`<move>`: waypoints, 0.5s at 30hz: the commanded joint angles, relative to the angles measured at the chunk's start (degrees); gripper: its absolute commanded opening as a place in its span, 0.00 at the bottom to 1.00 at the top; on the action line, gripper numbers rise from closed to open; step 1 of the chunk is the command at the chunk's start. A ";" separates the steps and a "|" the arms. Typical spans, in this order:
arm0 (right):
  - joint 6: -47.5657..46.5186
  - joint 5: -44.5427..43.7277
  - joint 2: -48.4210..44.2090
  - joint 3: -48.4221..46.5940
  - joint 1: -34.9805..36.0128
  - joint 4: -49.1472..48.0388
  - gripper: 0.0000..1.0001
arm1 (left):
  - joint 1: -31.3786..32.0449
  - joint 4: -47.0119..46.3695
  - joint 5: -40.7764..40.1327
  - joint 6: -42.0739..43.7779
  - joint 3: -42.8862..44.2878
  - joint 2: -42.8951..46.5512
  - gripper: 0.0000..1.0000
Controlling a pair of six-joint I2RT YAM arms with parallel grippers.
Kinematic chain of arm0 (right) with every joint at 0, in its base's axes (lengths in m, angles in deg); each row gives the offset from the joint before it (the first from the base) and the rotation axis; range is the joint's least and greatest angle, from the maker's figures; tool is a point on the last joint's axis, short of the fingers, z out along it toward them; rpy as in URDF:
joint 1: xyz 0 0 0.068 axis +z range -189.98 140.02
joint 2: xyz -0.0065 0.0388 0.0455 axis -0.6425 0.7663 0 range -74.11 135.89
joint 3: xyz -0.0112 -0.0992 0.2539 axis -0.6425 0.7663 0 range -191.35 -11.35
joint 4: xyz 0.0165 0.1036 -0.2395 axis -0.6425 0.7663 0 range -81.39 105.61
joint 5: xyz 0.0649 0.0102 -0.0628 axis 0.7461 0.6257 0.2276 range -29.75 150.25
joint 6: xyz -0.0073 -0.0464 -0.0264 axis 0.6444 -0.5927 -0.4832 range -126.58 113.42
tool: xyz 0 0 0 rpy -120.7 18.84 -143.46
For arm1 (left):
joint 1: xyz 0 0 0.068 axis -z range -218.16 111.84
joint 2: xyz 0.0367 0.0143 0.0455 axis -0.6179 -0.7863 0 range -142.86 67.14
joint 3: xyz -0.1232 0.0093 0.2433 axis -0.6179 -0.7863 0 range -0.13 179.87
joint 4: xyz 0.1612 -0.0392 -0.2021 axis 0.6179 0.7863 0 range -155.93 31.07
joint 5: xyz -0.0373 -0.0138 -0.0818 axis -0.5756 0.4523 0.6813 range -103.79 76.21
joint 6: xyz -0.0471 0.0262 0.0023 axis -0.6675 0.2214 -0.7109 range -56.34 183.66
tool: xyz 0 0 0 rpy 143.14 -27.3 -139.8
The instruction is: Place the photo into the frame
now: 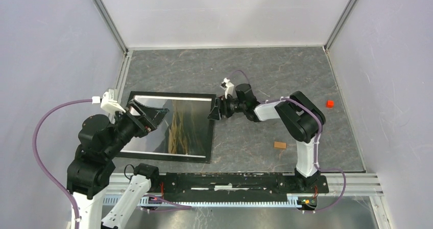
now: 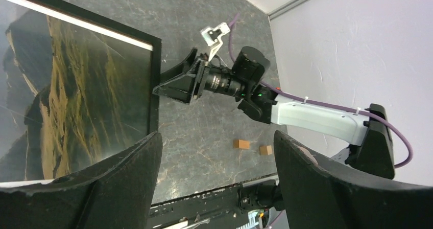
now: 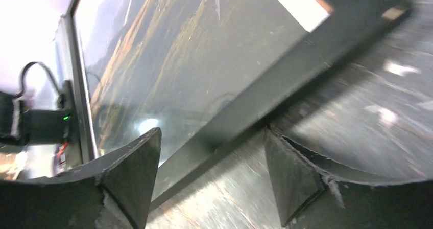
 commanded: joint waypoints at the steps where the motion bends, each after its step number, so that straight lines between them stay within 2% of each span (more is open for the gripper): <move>1: -5.83 -15.92 -5.98 8.07 -2.67 2.82 0.84 | -0.10 2.28 4.27 3.17 1.44 0.98 0.86; 5: -8.92 -23.45 -16.21 11.02 -2.69 15.10 0.88 | -0.11 2.41 6.21 4.09 1.84 1.58 0.86; 8: -12.51 -28.20 -27.81 15.41 -2.30 22.26 0.92 | -0.11 2.45 6.33 4.74 3.41 0.77 0.88; 10: -14.91 -29.32 -36.07 17.74 -1.96 26.92 0.98 | -0.11 2.44 5.37 5.16 5.99 -0.47 0.89; 15: -18.24 -33.08 -56.88 16.30 -1.64 45.14 0.98 | -0.11 -2.81 2.88 3.93 9.53 -1.78 0.93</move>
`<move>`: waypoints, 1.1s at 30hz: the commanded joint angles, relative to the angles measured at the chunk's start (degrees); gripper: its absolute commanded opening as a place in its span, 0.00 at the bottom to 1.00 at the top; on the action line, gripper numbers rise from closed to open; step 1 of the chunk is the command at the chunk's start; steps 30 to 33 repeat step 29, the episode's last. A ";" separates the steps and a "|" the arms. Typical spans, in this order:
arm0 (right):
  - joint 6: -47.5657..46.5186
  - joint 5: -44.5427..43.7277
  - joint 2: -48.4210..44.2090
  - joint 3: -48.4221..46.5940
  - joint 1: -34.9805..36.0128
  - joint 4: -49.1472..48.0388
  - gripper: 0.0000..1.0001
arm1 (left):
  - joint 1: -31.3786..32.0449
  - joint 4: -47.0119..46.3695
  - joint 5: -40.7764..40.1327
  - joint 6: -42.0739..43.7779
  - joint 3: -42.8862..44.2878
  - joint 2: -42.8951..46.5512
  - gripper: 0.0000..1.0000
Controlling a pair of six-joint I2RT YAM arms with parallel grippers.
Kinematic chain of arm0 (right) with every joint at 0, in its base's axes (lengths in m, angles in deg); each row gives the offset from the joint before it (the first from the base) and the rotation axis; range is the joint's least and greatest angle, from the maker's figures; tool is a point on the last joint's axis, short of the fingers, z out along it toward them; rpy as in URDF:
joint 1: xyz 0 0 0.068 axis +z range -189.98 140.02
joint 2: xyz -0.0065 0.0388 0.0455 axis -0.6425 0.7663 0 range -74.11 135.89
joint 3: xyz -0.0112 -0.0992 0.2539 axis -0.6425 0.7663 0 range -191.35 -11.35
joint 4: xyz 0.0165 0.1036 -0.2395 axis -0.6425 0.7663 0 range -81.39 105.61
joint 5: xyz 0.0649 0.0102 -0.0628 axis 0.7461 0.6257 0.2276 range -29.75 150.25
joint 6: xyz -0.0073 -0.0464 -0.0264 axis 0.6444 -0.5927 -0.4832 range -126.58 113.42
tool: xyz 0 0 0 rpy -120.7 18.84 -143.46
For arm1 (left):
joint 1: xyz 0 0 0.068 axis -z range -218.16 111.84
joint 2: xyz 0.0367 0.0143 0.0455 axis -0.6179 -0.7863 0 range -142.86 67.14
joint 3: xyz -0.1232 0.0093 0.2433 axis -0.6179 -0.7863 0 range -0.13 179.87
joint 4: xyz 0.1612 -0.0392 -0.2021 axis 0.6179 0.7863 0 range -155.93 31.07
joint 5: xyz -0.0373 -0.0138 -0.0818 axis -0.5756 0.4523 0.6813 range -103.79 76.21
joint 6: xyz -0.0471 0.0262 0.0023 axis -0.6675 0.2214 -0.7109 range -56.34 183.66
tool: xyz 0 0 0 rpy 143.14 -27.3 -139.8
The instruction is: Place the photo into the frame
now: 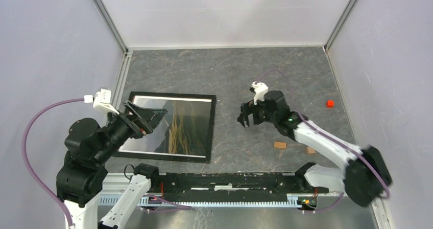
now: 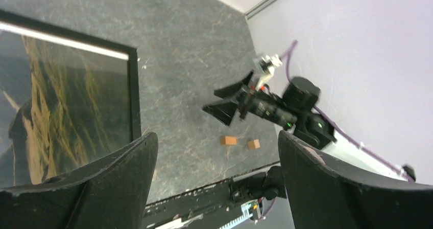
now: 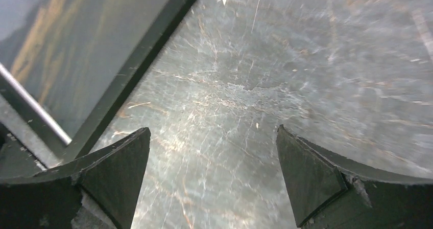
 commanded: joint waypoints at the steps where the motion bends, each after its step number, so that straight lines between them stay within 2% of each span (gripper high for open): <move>1: -4.05 -6.46 -18.12 -2.88 0.41 17.55 0.98 | -0.11 -7.36 -1.77 1.74 3.85 -1.10 0.93; 4: -3.62 -6.01 -30.42 -8.00 0.41 24.27 0.98 | -0.11 -11.95 -3.05 1.43 4.93 -0.68 0.94; 8: -5.54 -6.16 -40.02 -18.19 0.38 31.88 0.98 | -0.11 -16.54 -4.87 1.39 5.67 0.19 0.99; 13: -8.16 -8.60 -43.67 -26.71 0.41 36.35 0.98 | -0.07 -21.55 -8.76 0.71 6.41 1.27 1.00; 21: -5.15 -16.56 -49.91 -27.49 0.41 35.55 0.98 | -0.12 -22.42 -7.35 0.06 11.78 -3.67 1.00; 33: -5.94 -15.86 -50.81 -31.04 0.40 31.48 0.98 | -0.07 -22.43 -6.27 0.07 12.54 -4.44 1.00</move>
